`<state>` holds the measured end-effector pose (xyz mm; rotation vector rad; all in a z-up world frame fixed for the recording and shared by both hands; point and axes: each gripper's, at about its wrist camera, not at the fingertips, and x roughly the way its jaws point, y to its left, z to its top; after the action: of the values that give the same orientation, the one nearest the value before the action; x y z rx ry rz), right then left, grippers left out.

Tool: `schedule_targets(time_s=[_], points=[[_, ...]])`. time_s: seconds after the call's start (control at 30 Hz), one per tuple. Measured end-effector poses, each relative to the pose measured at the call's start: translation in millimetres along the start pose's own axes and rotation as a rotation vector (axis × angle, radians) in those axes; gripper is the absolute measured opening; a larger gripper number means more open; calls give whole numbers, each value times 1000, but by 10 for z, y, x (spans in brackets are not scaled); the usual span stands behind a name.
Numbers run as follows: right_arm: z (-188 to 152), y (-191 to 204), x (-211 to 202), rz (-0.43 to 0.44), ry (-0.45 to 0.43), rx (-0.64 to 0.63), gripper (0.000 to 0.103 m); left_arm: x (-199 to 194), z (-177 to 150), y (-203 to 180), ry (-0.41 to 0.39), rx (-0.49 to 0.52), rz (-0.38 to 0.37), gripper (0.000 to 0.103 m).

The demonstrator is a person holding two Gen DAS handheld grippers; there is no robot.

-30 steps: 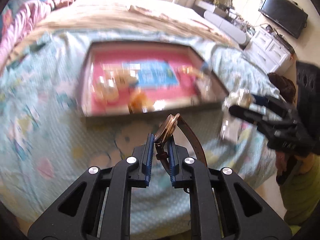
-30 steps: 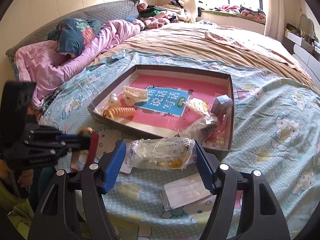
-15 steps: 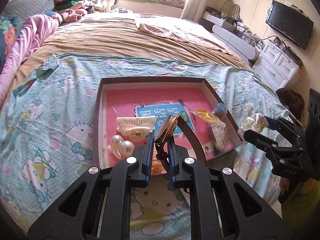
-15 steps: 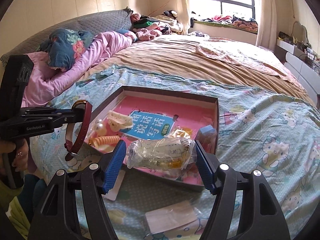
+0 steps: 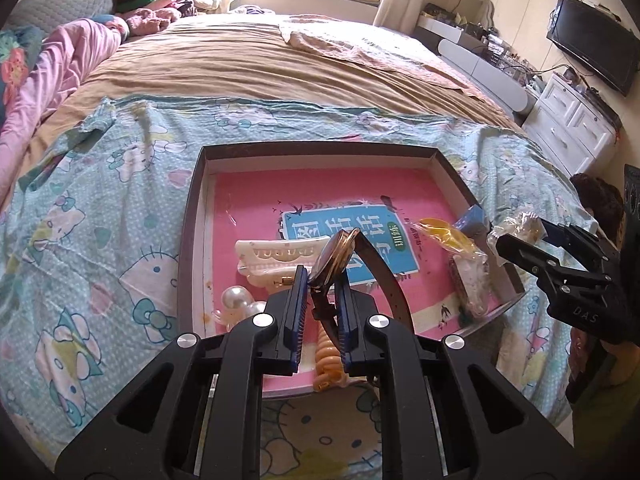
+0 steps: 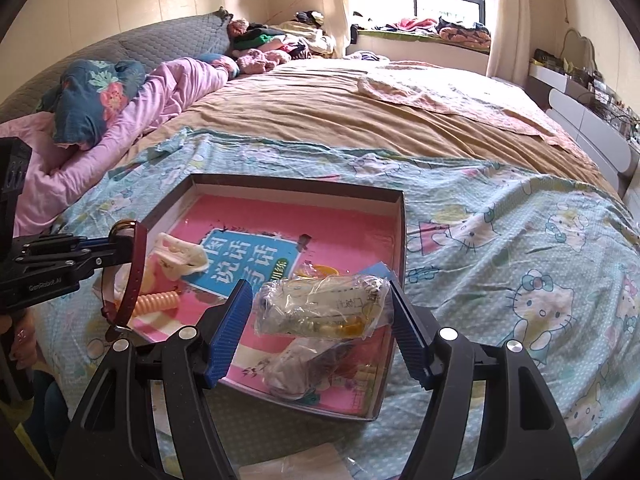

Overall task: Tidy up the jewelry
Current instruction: 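Carry the watch and clear bag into the tray and open both tools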

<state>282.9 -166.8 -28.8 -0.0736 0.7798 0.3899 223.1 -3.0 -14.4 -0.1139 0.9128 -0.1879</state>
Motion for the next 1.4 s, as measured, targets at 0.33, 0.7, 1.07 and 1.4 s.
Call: schedule_targets(time_s=[0.33,0.7,1.07,1.4], points=[[-58,-36,216,-17,48,24,67,122,1,62,16,-8,9,7],[-69,-26,335,-18,64,33,68,252,45,146,22,-22,14,7],[-65,21,276,-9,49,42,80,312,89,147,26,-13,15,7],[-103,-7,6,-7,14,66,88,348,116,114,37,-6,19,11]])
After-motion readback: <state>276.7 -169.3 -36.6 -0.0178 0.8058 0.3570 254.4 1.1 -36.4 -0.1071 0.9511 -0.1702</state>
